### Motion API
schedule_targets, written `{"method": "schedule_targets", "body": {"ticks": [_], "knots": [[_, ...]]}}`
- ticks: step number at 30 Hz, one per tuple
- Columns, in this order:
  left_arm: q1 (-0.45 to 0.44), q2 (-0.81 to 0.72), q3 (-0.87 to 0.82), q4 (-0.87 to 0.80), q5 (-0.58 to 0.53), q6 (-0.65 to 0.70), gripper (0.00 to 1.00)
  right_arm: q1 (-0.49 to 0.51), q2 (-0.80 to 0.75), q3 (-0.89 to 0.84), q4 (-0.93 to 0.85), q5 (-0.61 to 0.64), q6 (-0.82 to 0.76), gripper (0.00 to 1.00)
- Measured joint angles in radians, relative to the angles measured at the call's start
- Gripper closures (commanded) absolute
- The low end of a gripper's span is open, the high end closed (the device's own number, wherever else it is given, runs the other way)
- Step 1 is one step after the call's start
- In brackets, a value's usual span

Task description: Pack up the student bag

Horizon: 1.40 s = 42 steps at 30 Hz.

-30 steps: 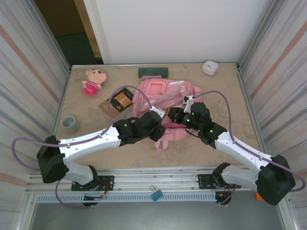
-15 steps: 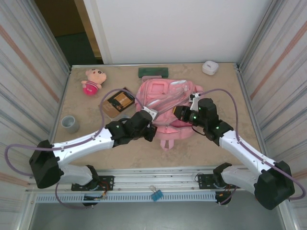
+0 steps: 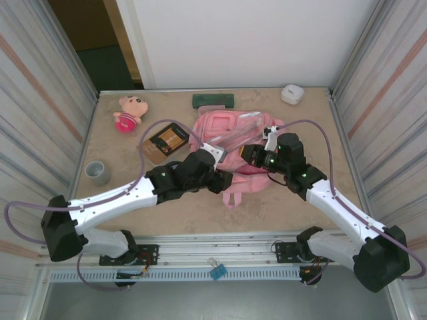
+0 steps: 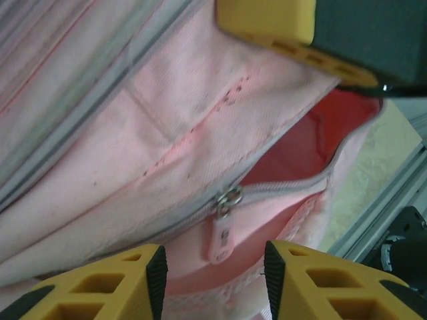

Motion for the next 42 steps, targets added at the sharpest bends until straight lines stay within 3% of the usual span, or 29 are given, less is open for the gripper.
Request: {"method": "schedule_targets", "body": {"ticks": [6, 15, 21, 31, 42], "knots": [[-0.028, 0.072, 0.051, -0.069, -0.084, -0.027, 0.53, 0.032, 0.007, 0.002, 0.003, 0.013, 0.0, 1.0], [-0.041, 0.099, 0.053, -0.1, -0.116, -0.052, 0.53, 0.05, 0.023, 0.014, 0.003, 0.018, 0.0, 1.0], [-0.042, 0.138, 0.053, -0.089, -0.153, -0.079, 0.65, 0.063, 0.032, 0.026, -0.002, 0.021, -0.001, 1.0], [-0.04, 0.143, 0.041, -0.072, -0.152, -0.091, 1.0, 0.037, 0.032, 0.047, -0.043, 0.0, -0.018, 1.0], [0.016, 0.011, -0.088, -0.005, -0.1, -0.074, 1.0, -0.123, 0.04, 0.113, -0.185, -0.154, -0.084, 1.0]]}}
